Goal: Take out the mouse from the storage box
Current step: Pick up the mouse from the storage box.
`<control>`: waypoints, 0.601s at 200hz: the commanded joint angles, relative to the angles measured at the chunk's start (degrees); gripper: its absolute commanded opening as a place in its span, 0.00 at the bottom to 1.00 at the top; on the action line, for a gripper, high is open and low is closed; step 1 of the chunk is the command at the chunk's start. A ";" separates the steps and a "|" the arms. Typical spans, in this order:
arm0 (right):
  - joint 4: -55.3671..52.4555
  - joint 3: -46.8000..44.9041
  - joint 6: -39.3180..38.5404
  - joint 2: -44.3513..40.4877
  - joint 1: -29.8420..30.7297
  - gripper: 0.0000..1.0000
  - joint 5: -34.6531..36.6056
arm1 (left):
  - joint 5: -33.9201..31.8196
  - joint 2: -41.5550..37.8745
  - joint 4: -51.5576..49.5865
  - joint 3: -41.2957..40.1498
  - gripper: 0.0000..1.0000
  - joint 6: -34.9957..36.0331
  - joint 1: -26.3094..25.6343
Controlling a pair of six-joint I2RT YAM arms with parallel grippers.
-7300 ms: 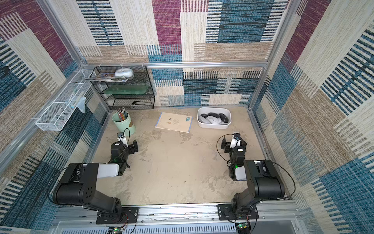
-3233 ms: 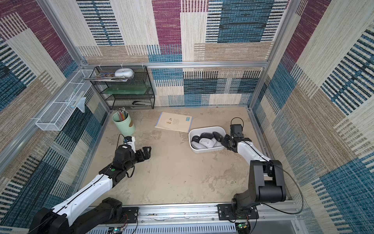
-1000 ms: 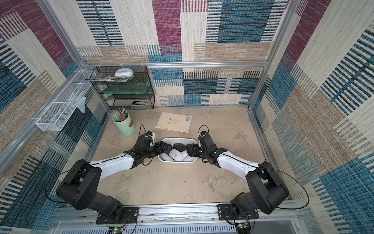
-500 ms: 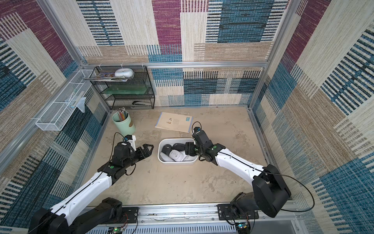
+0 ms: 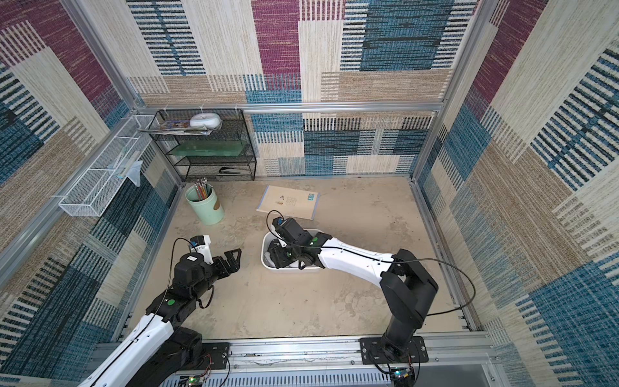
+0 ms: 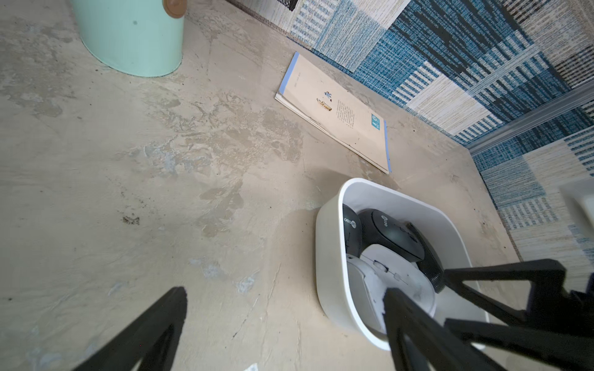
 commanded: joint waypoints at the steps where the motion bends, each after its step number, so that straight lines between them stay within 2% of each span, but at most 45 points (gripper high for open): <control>1: -4.96 3.60 -4.22 3.34 1.43 0.72 2.63 | -0.98 -0.16 0.30 0.04 0.99 1.32 0.07; 71: -9.05 10.01 -5.06 10.54 1.94 0.63 4.21 | -0.75 -0.09 0.43 0.21 0.99 0.77 0.07; 120: -11.63 13.18 -4.96 14.16 2.45 0.63 6.89 | -0.85 -0.08 0.10 0.34 0.99 0.75 0.17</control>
